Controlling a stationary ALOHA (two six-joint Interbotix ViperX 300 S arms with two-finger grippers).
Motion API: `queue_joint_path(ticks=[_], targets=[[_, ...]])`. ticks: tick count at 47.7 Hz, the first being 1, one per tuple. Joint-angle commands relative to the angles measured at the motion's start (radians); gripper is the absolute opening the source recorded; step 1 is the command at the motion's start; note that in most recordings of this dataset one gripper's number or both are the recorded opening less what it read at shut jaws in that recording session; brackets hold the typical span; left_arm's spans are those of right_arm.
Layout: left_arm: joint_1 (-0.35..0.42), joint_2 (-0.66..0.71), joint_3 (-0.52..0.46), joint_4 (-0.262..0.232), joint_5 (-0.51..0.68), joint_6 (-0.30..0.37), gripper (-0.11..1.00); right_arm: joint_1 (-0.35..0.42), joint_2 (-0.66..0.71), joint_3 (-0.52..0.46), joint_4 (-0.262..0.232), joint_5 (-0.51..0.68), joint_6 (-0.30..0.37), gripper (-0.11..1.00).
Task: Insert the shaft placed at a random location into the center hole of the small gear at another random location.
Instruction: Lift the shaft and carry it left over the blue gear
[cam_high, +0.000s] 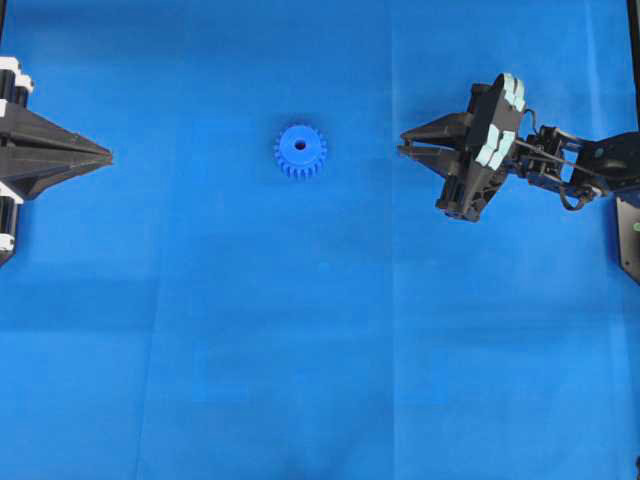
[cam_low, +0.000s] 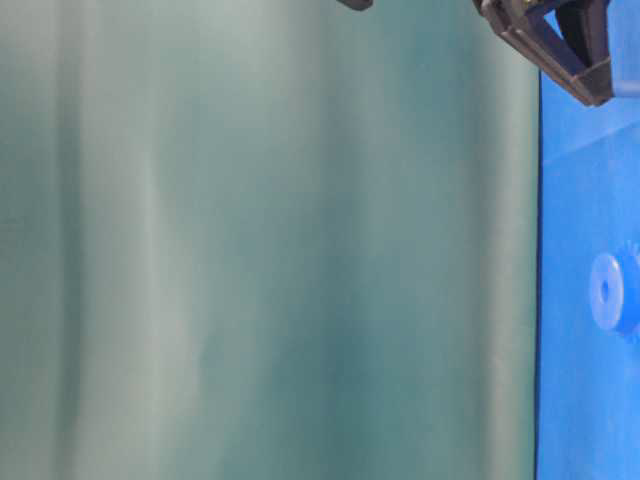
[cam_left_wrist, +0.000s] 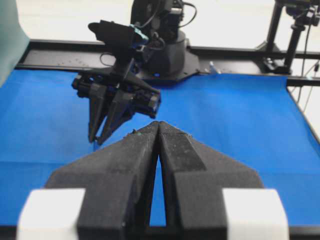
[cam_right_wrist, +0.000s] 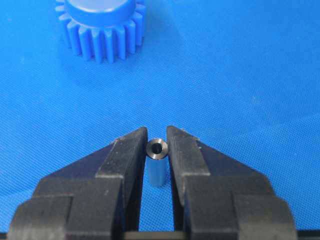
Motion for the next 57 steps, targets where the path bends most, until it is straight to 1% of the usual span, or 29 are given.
queue_joint_path(ticks=[1, 13, 20, 31, 36, 47, 57], targets=[[0.000, 0.005, -0.009, 0.002, -0.005, -0.002, 0.00, -0.003, -0.066, -0.014, 0.000, 0.017, -0.005, 0.03], [0.000, 0.003, -0.009, 0.002, 0.000, -0.003, 0.00, -0.020, -0.249, -0.029, 0.000, 0.202, -0.034, 0.03], [0.000, 0.005, -0.009, 0.002, 0.000, -0.002, 0.00, -0.023, -0.276, -0.037, 0.000, 0.250, -0.043, 0.03], [0.000, 0.005, -0.009, 0.002, 0.000, -0.002, 0.00, -0.023, -0.256, -0.055, 0.002, 0.255, -0.043, 0.03], [0.000, 0.005, -0.009, 0.002, 0.000, -0.002, 0.00, -0.023, -0.230, -0.087, 0.000, 0.258, -0.043, 0.03], [0.000, 0.008, -0.008, 0.002, 0.000, -0.003, 0.00, -0.012, -0.141, -0.202, -0.002, 0.278, -0.043, 0.03], [0.000, 0.008, -0.008, 0.003, 0.000, -0.002, 0.00, 0.005, -0.044, -0.347, -0.002, 0.330, -0.043, 0.03]])
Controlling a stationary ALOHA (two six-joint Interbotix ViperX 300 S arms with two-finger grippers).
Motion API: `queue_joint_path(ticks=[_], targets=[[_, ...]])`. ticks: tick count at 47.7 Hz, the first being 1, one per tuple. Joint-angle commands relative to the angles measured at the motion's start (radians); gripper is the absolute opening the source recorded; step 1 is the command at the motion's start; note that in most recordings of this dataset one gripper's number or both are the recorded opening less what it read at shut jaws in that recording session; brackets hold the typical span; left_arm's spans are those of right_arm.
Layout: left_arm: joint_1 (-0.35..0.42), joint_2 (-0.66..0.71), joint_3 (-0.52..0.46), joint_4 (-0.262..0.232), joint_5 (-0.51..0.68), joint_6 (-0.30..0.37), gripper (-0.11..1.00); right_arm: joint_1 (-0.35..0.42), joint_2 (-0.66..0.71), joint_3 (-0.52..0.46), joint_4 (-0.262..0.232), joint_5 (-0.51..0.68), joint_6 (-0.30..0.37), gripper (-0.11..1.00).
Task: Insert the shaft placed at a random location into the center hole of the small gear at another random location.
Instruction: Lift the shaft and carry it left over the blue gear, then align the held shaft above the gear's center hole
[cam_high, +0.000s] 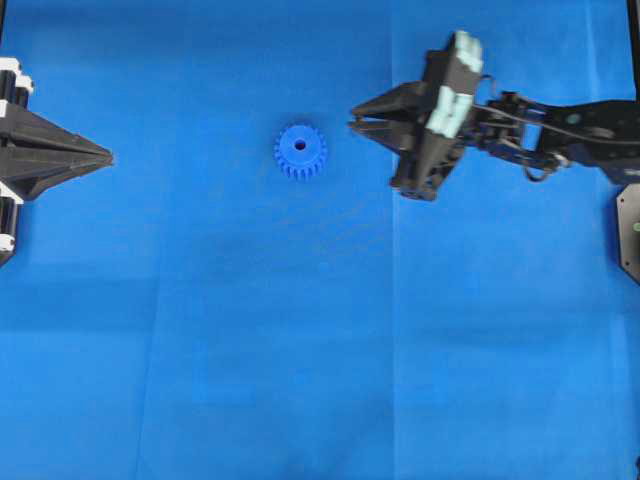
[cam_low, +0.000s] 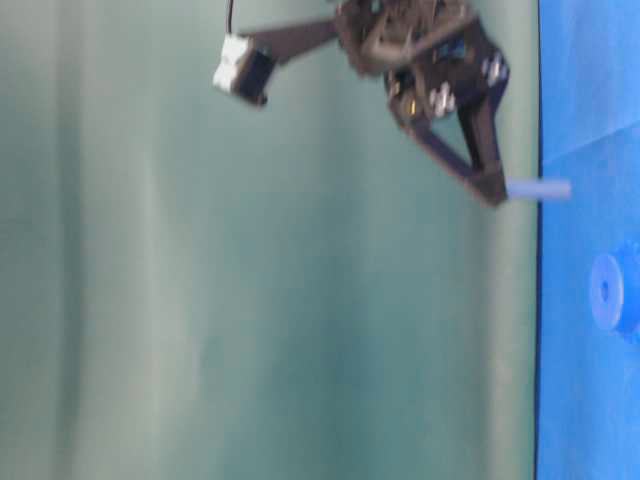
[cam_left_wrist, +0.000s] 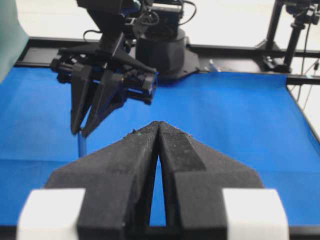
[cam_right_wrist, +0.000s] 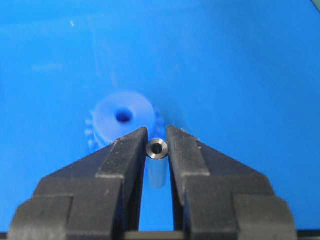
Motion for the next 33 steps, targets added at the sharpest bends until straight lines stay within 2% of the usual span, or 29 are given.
queue_joint_path(ticks=[1, 15, 33], targets=[[0.000, 0.008, -0.008, 0.002, -0.005, 0.000, 0.00, 0.012, 0.020, -0.075, -0.003, 0.018, -0.003, 0.03], [0.000, 0.008, -0.005, 0.002, -0.005, -0.002, 0.00, 0.021, 0.103, -0.202, -0.008, 0.074, -0.006, 0.03], [0.000, 0.008, -0.005, 0.002, -0.005, -0.002, 0.00, 0.023, 0.114, -0.221, -0.008, 0.072, -0.005, 0.03]])
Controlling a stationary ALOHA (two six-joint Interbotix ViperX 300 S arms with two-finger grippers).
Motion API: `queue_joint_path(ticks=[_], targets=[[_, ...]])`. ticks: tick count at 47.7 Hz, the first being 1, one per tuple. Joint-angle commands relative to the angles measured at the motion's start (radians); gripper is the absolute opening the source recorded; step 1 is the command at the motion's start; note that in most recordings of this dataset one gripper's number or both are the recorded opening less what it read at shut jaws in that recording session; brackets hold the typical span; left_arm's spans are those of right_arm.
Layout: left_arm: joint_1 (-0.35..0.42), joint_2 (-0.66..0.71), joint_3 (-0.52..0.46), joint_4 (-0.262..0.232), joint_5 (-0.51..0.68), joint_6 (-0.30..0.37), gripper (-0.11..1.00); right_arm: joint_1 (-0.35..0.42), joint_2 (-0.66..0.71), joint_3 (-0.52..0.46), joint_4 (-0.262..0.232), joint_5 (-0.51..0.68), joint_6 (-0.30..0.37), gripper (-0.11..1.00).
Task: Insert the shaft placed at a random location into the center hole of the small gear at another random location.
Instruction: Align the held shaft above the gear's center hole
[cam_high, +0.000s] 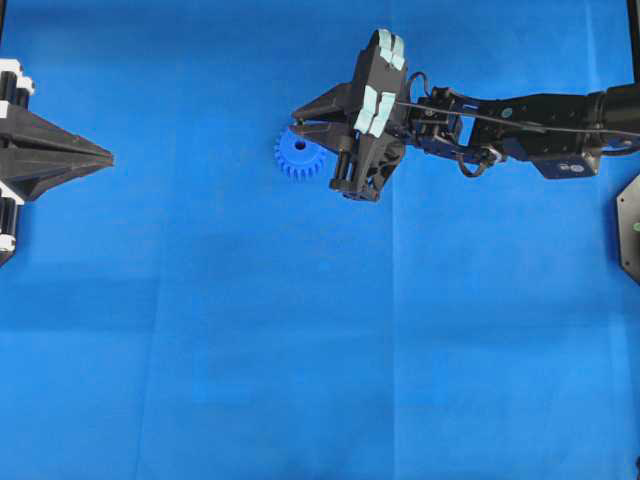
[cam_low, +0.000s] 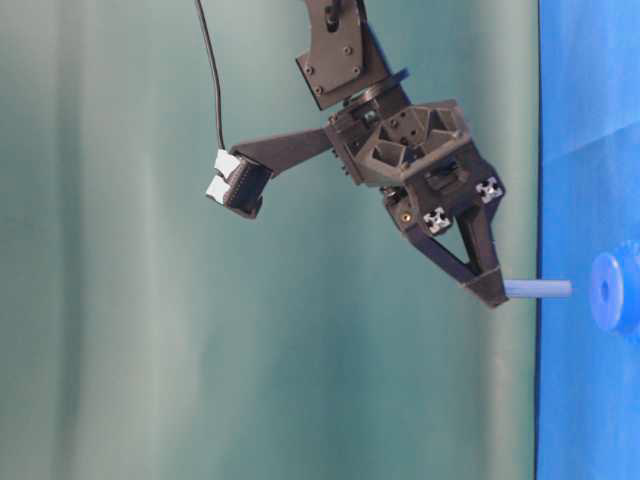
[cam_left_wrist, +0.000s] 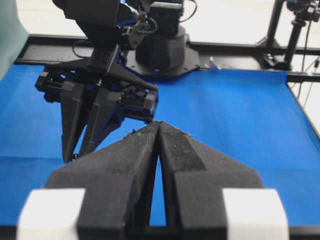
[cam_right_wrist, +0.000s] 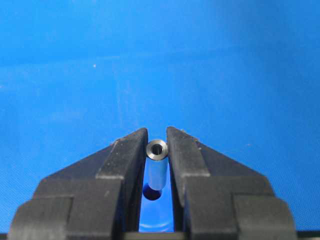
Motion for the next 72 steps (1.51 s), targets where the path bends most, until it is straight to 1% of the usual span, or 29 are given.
queue_joint_path(ticks=[1, 21, 38, 58, 72], targets=[[-0.002, 0.008, -0.009, 0.002, -0.005, -0.002, 0.00, 0.002, -0.012, -0.023, -0.002, -0.006, 0.000, 0.03], [-0.002, 0.008, -0.009, 0.003, -0.005, -0.002, 0.00, 0.003, 0.041, -0.023, 0.003, -0.037, 0.006, 0.03], [-0.002, 0.006, -0.009, 0.002, -0.005, -0.002, 0.00, 0.003, 0.043, -0.023, 0.003, -0.037, 0.008, 0.03], [-0.002, 0.005, -0.009, 0.002, -0.005, -0.002, 0.00, 0.003, -0.032, -0.025, 0.003, -0.034, 0.003, 0.03], [-0.002, 0.005, -0.009, 0.002, -0.003, -0.002, 0.00, 0.003, -0.038, -0.023, 0.003, -0.032, 0.003, 0.03]])
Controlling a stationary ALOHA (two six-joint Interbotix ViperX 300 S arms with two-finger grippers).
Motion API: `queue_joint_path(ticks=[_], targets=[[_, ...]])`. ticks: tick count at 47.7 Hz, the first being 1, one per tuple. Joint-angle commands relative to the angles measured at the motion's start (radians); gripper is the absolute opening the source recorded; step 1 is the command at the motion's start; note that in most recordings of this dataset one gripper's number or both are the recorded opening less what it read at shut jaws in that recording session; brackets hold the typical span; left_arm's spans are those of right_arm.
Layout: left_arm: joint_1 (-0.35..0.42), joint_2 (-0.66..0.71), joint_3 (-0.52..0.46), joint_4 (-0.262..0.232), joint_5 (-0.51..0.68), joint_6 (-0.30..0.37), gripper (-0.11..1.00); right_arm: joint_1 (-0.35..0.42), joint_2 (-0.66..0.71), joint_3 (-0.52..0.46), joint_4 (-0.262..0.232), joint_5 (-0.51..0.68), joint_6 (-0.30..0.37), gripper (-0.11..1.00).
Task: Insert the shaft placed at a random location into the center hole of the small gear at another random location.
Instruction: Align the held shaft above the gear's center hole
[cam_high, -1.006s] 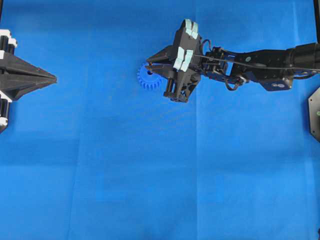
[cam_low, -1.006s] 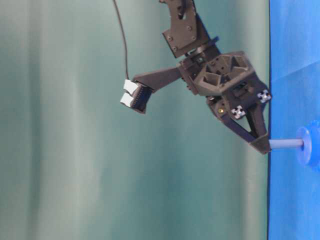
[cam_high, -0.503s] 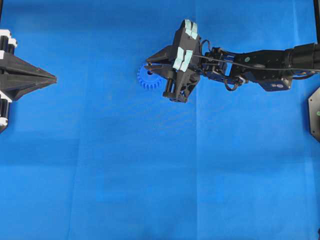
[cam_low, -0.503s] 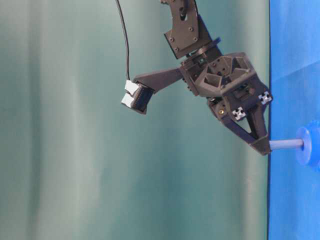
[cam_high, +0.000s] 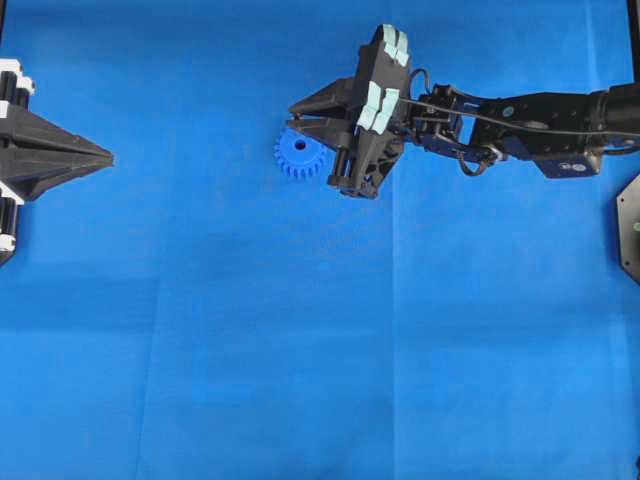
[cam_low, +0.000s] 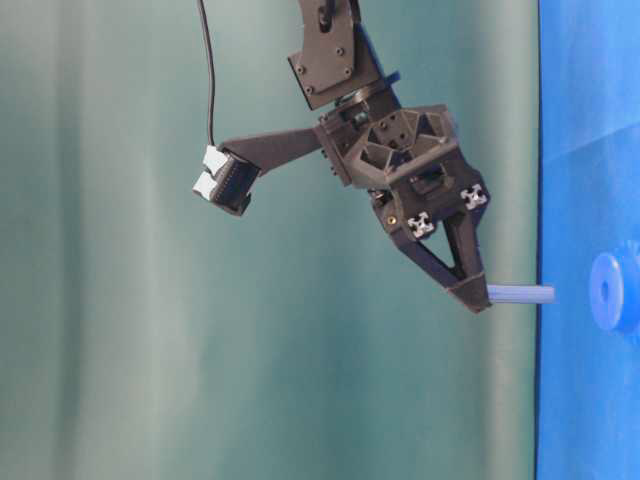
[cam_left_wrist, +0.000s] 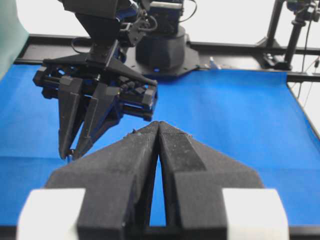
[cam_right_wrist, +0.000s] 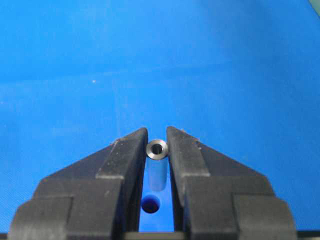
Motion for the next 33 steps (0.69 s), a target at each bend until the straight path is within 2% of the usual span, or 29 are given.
queue_joint_path(ticks=[1, 15, 33], targets=[[0.000, 0.005, -0.009, 0.002, -0.005, -0.002, 0.00, 0.002, -0.029, -0.021, 0.002, -0.005, -0.002, 0.03], [0.000, 0.006, -0.008, 0.002, -0.005, -0.002, 0.00, 0.003, 0.020, -0.026, 0.003, -0.014, 0.006, 0.03], [0.000, 0.006, -0.009, 0.002, -0.005, -0.002, 0.00, 0.015, 0.087, -0.021, 0.035, -0.052, 0.008, 0.03]])
